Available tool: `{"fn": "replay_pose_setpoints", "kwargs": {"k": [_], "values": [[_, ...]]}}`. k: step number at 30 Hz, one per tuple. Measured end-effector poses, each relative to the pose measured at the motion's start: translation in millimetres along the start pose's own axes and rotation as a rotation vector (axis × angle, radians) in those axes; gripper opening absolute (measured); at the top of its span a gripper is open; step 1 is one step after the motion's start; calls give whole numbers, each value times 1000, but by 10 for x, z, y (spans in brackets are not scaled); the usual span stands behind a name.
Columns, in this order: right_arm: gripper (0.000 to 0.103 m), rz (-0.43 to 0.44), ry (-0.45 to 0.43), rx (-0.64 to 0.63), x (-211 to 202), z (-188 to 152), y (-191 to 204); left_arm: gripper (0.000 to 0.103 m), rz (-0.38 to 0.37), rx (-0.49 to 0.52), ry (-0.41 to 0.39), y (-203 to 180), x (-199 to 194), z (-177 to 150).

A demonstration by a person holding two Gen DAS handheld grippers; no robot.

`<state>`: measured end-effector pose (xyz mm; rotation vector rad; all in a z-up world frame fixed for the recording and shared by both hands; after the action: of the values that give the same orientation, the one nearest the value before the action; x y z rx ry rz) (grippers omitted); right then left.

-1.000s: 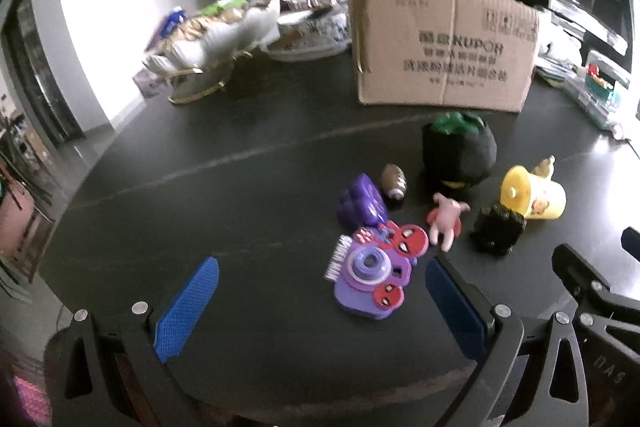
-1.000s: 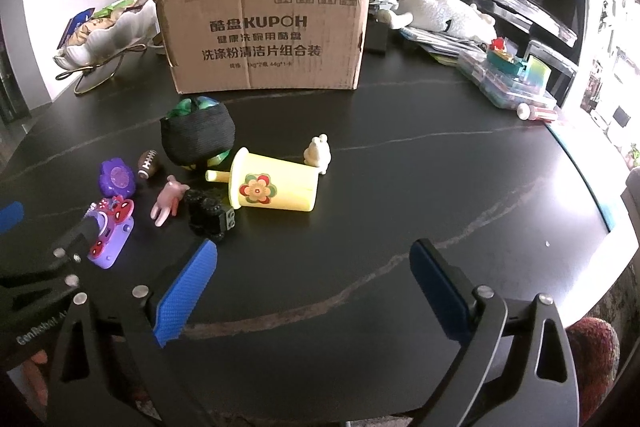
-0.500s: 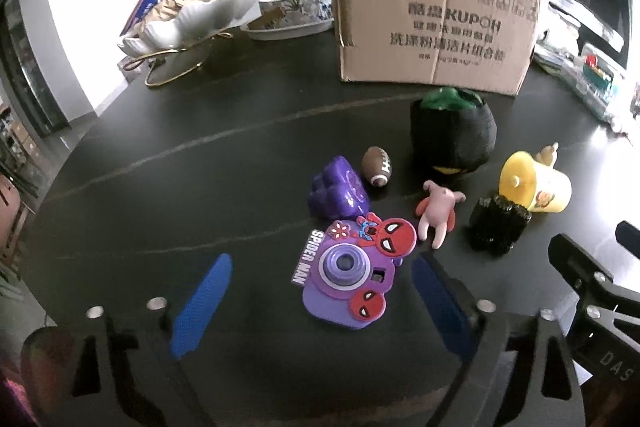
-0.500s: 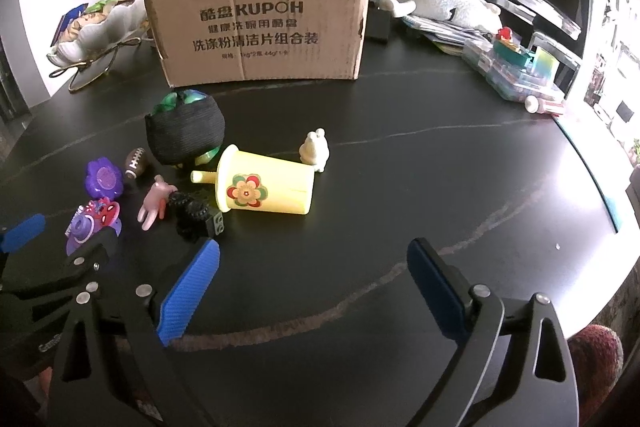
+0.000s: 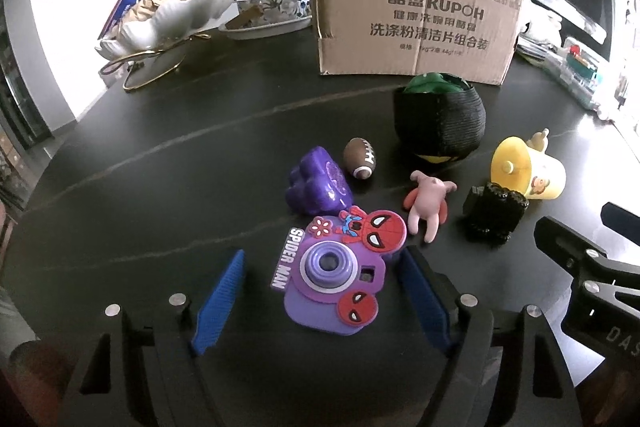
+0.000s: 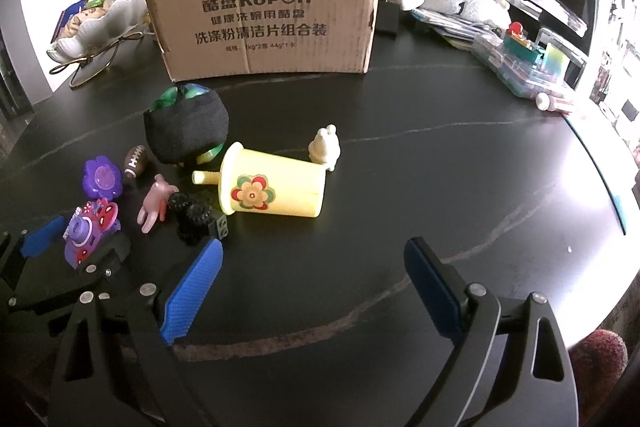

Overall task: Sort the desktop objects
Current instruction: 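Close the left tool on the purple Spider-Man toy, then close the right tool on the yellow flower-print cup while the left tool holds the Spider-Man toy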

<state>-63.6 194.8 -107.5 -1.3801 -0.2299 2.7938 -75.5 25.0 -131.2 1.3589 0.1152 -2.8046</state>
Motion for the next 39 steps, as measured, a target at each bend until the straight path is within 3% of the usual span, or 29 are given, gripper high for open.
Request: {"fn": "replay_pose_setpoints", "kwargs": {"k": [3, 10, 13, 15, 17, 39], "values": [[91, 0, 5, -8, 11, -4, 14, 82, 37, 14, -13, -34, -5, 0], [90, -3, 0, -8, 3, -15, 1, 82, 72, 22, -1, -59, -9, 16], [90, -3, 2, -2, 8, -15, -9, 76, 59, 29, 9, -72, -23, 16], [90, -7, 4, -2, 16, -12, -15, 66, 37, 30, 15, -90, -31, 12], [90, -11, 2, -4, 16, -12, -18, 49, 1, 17, 30, -110, -40, 4], [87, -5, -11, -5, -25, 46, 37, 48, -29, -22, 45, -57, -6, 34]]}}
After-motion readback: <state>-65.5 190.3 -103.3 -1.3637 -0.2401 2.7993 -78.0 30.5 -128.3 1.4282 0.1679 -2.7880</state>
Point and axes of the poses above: each gripper's, at about its wrist camera, not at the fingertips, and x roughly the way its jaws point, y to its left, z to its top, the point moved 2 cm from there along x, roughly the way its jaws point, and after that the axes turned 11 degrees about -x, right-handed, at the moved point
